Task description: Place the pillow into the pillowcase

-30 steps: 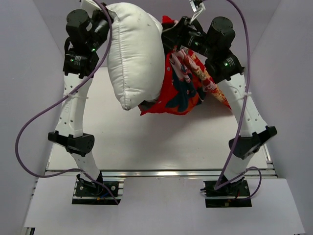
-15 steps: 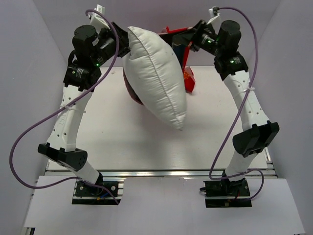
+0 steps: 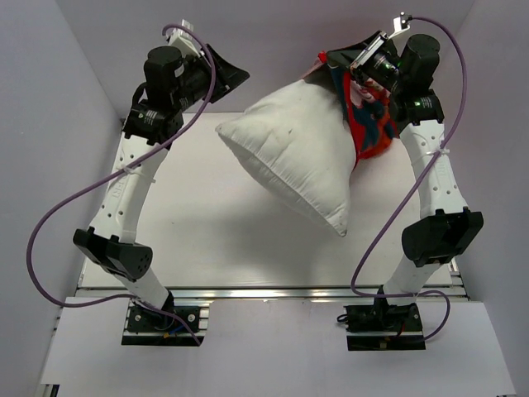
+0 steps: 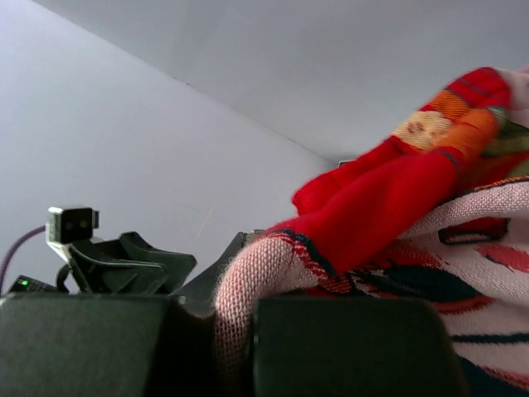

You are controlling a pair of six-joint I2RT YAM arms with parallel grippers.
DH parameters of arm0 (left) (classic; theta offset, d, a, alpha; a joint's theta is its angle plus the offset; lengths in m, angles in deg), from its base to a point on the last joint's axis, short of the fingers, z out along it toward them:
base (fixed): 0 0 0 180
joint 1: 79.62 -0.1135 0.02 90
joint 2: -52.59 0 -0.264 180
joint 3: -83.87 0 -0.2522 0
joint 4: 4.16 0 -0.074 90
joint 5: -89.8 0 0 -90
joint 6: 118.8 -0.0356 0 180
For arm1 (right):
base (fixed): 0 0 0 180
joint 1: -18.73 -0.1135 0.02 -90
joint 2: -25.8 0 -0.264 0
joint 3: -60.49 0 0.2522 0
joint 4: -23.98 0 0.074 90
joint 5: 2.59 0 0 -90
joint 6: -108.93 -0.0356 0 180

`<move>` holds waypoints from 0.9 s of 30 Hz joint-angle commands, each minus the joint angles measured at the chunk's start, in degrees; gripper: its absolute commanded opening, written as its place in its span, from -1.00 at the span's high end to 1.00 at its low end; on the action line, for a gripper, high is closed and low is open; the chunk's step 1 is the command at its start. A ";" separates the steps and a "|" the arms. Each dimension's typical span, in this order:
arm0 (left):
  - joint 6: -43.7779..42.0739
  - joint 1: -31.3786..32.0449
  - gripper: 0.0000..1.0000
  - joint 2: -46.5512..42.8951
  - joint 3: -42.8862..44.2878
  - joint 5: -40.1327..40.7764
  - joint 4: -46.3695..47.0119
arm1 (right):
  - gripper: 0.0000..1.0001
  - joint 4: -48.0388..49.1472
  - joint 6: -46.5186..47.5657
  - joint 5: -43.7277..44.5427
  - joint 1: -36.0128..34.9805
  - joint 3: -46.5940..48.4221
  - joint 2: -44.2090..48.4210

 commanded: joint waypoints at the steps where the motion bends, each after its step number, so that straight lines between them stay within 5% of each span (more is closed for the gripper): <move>1: -2.31 -0.21 -0.07 -5.45 -3.54 3.66 -0.77 | 1.00 12.83 -4.61 0.49 0.55 5.14 4.12; 8: -3.80 -0.56 -0.08 -16.70 -29.52 8.84 3.01 | 1.00 10.99 -6.02 -0.30 1.08 3.56 4.47; 15: -5.56 -6.43 -0.08 -26.90 -46.69 13.60 4.33 | 1.00 10.64 -7.07 -0.47 1.26 4.00 4.91; 21: -7.23 -12.68 -0.17 -30.60 -44.26 13.16 3.90 | 1.00 9.94 -7.07 -0.47 1.17 3.30 5.18; 27: -10.39 -14.80 -0.35 -31.03 -38.97 21.86 -1.56 | 1.00 9.85 -9.09 -0.38 1.26 5.40 5.18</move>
